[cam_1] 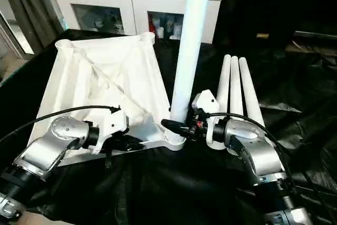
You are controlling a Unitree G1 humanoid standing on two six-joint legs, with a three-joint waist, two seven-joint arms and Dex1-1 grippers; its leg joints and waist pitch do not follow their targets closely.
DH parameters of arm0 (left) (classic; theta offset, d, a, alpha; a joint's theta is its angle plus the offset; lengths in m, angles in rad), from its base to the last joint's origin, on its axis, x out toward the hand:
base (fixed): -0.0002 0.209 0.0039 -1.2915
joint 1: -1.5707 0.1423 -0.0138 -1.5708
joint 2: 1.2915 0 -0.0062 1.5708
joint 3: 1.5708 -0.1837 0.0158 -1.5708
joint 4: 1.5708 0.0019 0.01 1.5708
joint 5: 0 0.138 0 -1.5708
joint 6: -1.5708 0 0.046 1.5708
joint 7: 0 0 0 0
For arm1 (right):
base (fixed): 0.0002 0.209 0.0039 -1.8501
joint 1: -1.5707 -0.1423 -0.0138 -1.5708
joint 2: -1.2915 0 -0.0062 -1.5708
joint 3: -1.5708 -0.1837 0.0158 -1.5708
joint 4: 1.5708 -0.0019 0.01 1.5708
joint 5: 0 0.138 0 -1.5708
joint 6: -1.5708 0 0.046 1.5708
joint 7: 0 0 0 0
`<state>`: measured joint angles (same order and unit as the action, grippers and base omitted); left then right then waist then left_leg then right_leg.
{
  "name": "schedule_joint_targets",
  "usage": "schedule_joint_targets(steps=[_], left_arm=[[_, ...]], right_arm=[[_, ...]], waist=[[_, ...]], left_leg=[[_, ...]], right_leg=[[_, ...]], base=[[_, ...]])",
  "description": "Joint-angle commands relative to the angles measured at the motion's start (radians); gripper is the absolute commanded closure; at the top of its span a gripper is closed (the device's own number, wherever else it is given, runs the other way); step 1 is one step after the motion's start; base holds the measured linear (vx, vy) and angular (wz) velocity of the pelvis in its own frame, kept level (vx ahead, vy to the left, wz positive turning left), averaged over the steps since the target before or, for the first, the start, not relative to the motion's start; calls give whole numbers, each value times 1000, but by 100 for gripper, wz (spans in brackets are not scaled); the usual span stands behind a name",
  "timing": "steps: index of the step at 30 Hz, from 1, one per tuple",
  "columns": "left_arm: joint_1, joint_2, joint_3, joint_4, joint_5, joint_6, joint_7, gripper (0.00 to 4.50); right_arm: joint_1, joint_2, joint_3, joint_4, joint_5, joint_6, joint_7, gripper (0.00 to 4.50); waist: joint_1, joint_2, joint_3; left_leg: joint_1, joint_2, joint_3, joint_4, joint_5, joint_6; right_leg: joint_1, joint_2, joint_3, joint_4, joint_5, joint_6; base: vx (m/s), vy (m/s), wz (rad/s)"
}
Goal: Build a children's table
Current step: Insert table leg to table base
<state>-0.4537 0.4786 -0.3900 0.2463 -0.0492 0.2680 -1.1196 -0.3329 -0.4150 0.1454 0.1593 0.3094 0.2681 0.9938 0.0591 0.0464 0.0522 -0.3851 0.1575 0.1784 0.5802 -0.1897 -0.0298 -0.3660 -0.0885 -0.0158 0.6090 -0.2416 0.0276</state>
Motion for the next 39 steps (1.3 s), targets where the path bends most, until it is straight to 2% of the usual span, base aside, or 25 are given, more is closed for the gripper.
schedule_joint_targets(steps=[1, 3, 4, 5, 6, 9, 14, 15, 17, 18, 21, 23, 24, 25, 26, 29, 30, 32, 33, 34, 35, 36, 37, 38, 39], left_arm=[[-22, 20, 16, -18, 5, 14, -1, 450], [-19, 21, 21, -21, 6, 18, 7, 450], [-17, 20, 23, -23, 9, 23, 16, 450], [-17, 20, 23, -23, 10, 25, 19, 450], [-16, 13, 30, -28, 11, 43, 37, 450], [-7, -1, 45, -49, 4, 73, 68, 450], [-3, -22, 64, -99, -13, 146, 110, 450], [-5, -36, 70, -121, -16, 182, 133, 450], [-7, -45, 74, -134, -16, 206, 151, 450], [-12, -57, 77, -143, -11, 232, 175, 450], [-19, -101, 77, -174, 16, 315, 247, 450], [-26, -143, 75, -184, 43, 372, 315, 450], [-31, -170, 75, -184, 60, 403, 359, 450], [-32, -177, 75, -184, 63, 413, 371, 450], [-42, -219, 69, -184, 98, 465, 449, 450], [-49, -245, 59, -190, 122, 505, 495, 450], [-50, -274, 49, -205, 124, 526, 511, 450], [-55, -313, 23, -227, 136, 561, 539, 450], [-57, -324, 18, -232, 138, 573, 548, 450], [-61, -333, 14, -235, 141, 584, 558, 450], [-62, -335, 14, -235, 142, 587, 560, 450], [-65, -340, 14, -234, 142, 594, 566, 450], [-68, -340, 16, -233, 142, 597, 570, 450], [-70, -342, 19, -232, 143, 604, 573, 450], [-71, -343, 21, -231, 144, 609, 575, 450]], right_arm=[[52, -11, 65, 73, -41, 39, 20, 262], [59, -10, 63, 63, -46, 35, 10, 262], [65, -8, 60, 57, -49, 31, 0, 262], [66, -7, 59, 55, -49, 30, -3, 262], [74, 1, 48, 46, -52, 29, -32, 262], [97, 21, 26, 25, -59, 26, -96, 262], [112, 74, -9, 43, -77, 44, -222, 262], [106, 99, -19, 67, -89, 50, -282, 262], [101, 116, -24, 82, -96, 53, -318, 262], [93, 135, -29, 98, -107, 54, -359, 262], [67, 194, -17, 127, -139, 68, -457, 262], [37, 243, -18, 154, -151, 91, -530, 262], [18, 270, -23, 174, -154, 107, -571, 262], [13, 277, -24, 179, -154, 111, -581, 262], [-17, 310, -25, 217, -164, 129, -629, 262], [-35, 328, -26, 242, -171, 145, -653, 262], [-55, 346, -35, 261, -161, 166, -668, 262], [-88, 375, -49, 291, -149, 191, -690, 262], [-98, 383, -53, 300, -146, 195, -692, 262], [-107, 389, -56, 308, -146, 198, -694, 262], [-110, 390, -56, 311, -148, 197, -694, 262], [-116, 394, -58, 318, -147, 197, -694, 262], [-120, 397, -62, 323, -144, 201, -696, 262], [-126, 397, -60, 332, -150, 199, -695, 262], [-130, 396, -59, 337, -155, 197, -695, 262]], waist=[[-1, 0, -20], [-1, 0, -14], [-2, -4, -12], [-1, -2, -9], [0, -5, -6], [1, -7, -3], [-2, -9, 3], [-2, -6, 2], [-5, -7, 0], [-7, -5, -1], [-12, -5, -2], [-16, -8, -3], [-22, -9, -2], [-22, -8, -2], [-24, -13, -3], [-24, -12, -1], [-25, -20, -2], [-26, -20, -3], [-23, -18, -3], [-25, -25, -5], [-24, -22, -5], [-25, -28, -6], [-23, -25, -5], [-24, -29, -7], [-24, -28, -7]], left_leg=[[18, 67, -27, -92, -278, 18], [21, 69, -27, -97, -311, 11], [21, 69, -26, -97, -318, 9], [22, 71, -27, -100, -332, 2], [24, 72, -27, -103, -343, -5], [27, 73, -26, -106, -357, -17], [22, 72, -33, -114, -396, -42], [19, 71, -34, -116, -385, -45], [14, 69, -34, -118, -363, -45], [15, 69, -32, -118, -344, -46], [9, 65, -31, -116, -292, -39], [12, 65, -28, -113, -280, -35], [10, 63, -26, -112, -268, -33], [10, 63, -27, -111, -264, -32], [12, 62, -25, -110, -262, -27], [12, 62, -25, -109, -267, -25], [11, 65, -24, -109, -265, -16], [8, 64, -27, -110, -251, -14], [13, 64, -25, -108, -260, -16], [12, 64, -25, -108, -263, -15], [11, 64, -26, -109, -261, -18], [13, 64, -25, -108, -270, -21], [14, 64, -25, -109, -274, -23], [14, 64, -24, -108, -279, -25], [14, 64, -25, -108, -276, -25]], right_leg=[[10, -52, 29, -77, -76, -268], [7, -55, 31, -83, -148, -263], [6, -55, 32, -86, -165, -260], [5, -57, 34, -89, -201, -252], [2, -57, 35, -92, -233, -241], [-5, -58, 39, -98, -276, -227], [-9, -60, 38, -103, -363, -195], [-8, -60, 38, -102, -350, -189], [-3, -58, 35, -101, -319, -185], [-6, -56, 34, -99, -279, -192], [1, -53, 29, -95, -207, -199], [-1, -52, 31, -95, -168, -211], [0, -50, 31, -92, -152, -220], [1, -51, 31, -93, -154, -221], [1, -50, 31, -95, -155, -221], [1, -52, 32, -98, -183, -219], [2, -51, 34, -98, -176, -214], [4, -48, 30, -97, -164, -212], [1, -48, 32, -100, -164, -209], [2, -47, 32, -99, -163, -207], [3, -49, 32, -97, -160, -208], [1, -47, 31, -100, -162, -202], [0, -47, 32, -100, -166, -201], [1, -47, 32, -100, -171, -199], [1, -47, 32, -100, -169, -199]], base=[[0, 0, 0], [0, 0, 0], [0, 0, 0], [0, 0, 0], [0, 0, 0], [0, 0, 0], [0, 0, 0], [0, 0, 0], [0, 0, 0], [0, 0, 0], [0, 0, 0], [0, 0, 0], [0, 0, 0], [0, 0, 0], [0, 0, 0], [0, 0, 0], [0, 0, 0], [0, 0, 0], [0, 0, 0], [0, 0, 0], [0, 0, 0], [0, 0, 0], [0, 0, 0], [0, 0, 0], [0, 0, 0]])
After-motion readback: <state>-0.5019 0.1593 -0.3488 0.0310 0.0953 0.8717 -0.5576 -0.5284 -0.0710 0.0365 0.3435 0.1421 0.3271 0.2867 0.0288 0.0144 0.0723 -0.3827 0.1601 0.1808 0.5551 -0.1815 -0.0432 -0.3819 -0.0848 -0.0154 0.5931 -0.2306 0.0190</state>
